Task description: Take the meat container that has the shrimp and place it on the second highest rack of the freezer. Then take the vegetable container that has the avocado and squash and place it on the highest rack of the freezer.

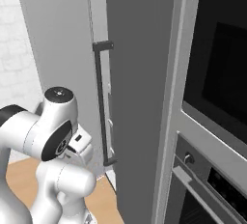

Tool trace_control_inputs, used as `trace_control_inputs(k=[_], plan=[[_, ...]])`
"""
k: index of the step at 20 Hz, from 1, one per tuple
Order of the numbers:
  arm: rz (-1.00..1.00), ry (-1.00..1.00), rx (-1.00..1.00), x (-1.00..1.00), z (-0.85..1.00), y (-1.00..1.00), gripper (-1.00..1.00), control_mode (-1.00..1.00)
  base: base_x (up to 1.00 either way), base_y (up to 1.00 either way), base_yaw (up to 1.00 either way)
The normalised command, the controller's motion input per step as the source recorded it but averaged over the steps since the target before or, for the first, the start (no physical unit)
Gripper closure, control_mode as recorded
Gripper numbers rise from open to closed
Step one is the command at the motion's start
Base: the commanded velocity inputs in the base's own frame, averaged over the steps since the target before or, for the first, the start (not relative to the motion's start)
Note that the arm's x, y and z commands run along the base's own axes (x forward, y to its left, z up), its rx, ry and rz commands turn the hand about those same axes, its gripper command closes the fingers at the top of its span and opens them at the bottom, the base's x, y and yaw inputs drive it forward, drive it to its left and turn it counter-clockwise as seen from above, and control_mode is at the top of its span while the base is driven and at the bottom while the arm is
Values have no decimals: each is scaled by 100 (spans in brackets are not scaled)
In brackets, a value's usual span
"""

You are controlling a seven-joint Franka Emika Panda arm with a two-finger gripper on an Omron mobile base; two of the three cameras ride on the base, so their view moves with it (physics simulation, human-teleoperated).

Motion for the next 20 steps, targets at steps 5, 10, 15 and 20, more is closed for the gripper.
trace_control_inputs(k=[5,10,15,20], plan=[[0,0,0,0,0,0,100,100,-7,49,-45],[0,0,0,0,0,0,100,100,3,46,-51],[0,0,0,0,0,0,100,100,12,53,-44],[0,0,0,0,0,0,100,100,9,56,-34]])
